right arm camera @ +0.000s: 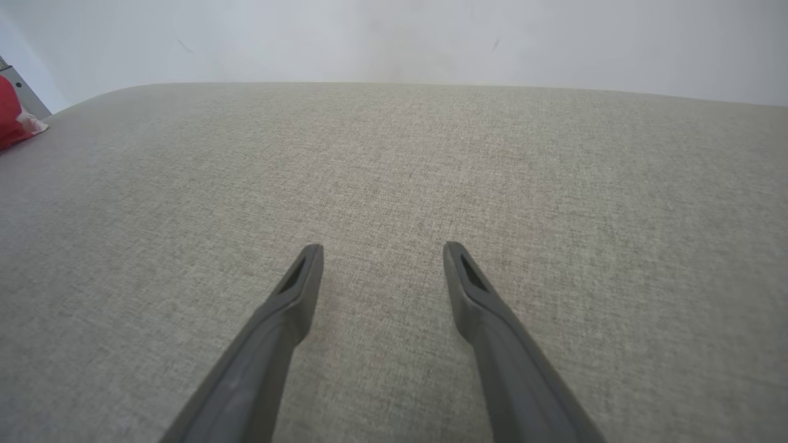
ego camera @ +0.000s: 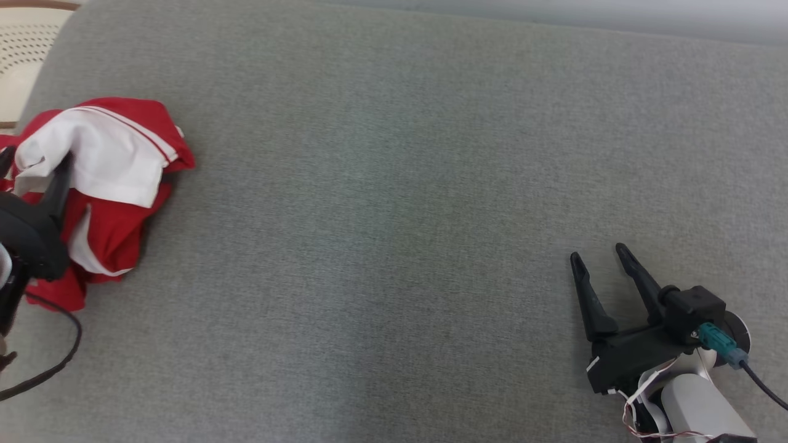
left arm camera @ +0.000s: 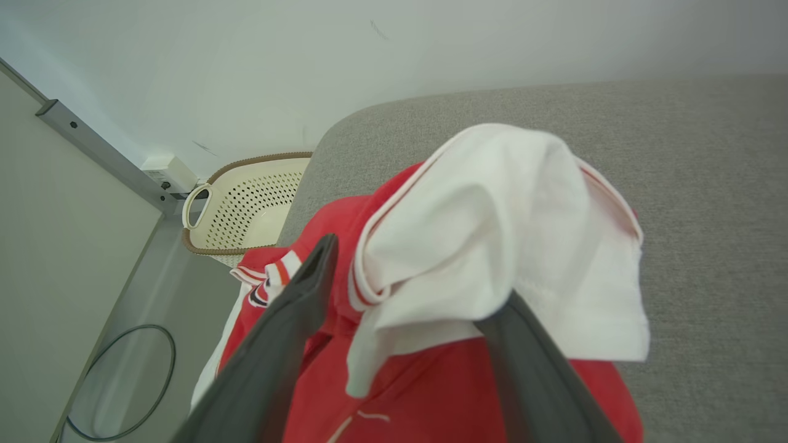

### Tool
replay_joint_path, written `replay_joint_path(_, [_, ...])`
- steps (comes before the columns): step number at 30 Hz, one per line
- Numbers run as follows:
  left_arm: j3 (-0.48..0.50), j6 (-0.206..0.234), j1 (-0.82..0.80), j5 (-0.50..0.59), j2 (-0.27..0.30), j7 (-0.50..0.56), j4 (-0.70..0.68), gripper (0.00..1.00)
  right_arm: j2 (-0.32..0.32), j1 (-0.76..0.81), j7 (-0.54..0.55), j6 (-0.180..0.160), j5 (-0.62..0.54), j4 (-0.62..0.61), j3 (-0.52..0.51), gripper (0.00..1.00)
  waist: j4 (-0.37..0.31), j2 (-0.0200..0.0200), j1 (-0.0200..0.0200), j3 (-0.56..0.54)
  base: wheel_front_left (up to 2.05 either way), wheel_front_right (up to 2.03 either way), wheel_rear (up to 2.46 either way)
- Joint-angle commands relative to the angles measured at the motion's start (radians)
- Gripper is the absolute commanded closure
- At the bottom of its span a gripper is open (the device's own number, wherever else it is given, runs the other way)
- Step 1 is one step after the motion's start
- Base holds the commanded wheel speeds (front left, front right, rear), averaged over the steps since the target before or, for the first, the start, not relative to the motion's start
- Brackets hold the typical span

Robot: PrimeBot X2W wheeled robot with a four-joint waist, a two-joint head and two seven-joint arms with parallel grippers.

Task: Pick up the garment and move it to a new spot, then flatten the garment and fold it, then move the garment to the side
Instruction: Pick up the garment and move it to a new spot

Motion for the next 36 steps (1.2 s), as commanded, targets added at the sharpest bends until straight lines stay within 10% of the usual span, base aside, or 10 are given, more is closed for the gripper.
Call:
replay_joint_path(1, [-0.017, 0.001, -0.013, -0.025, 0.016, 0.016, 0.014, 0.00, -0.005, -0.012, -0.001, 0.001, 0.014, 0.004, 0.001, 0.00, -0.029, -0.0001, -0.0001, 0.026, 0.00, 0.00, 0.00])
replay_joint_path(10, [-0.028, 0.003, -0.031, -0.094, 0.033, 0.078, 0.119, 0.00, -0.012, -0.033, -0.001, 0.001, 0.027, 0.008, 0.010, 0.00, -0.082, -0.0001, -0.0001, 0.064, 0.00, 0.00, 0.00])
replay_joint_path(11, [-0.030, 0.003, -0.032, -0.095, 0.031, 0.074, 0.126, 0.10, -0.013, -0.036, 0.000, 0.001, 0.029, 0.010, 0.011, 0.00, -0.085, -0.0001, -0.0001, 0.066, 0.00, 0.00, 0.00])
replay_joint_path(13, [-0.026, 0.003, -0.035, -0.100, 0.029, 0.068, 0.145, 1.00, -0.012, -0.037, 0.000, 0.001, 0.031, 0.012, 0.011, 0.00, -0.091, -0.0001, -0.0001, 0.065, 0.00, 0.00, 0.00])
replay_joint_path(28, [-0.087, 0.005, -0.146, -0.005, 0.079, -0.182, 0.064, 1.00, 0.052, -0.001, -0.001, 0.001, 0.033, 0.011, 0.002, 0.00, -0.102, -0.0001, -0.0001, -0.037, 0.00, 0.00, 0.00])
replay_joint_path(36, [-0.140, 0.003, -0.189, 0.012, 0.014, -0.226, -0.057, 1.00, 0.073, 0.020, -0.001, 0.001, 0.045, 0.020, -0.011, 0.00, -0.116, -0.0001, -0.0001, -0.082, 0.00, 0.00, 0.00])
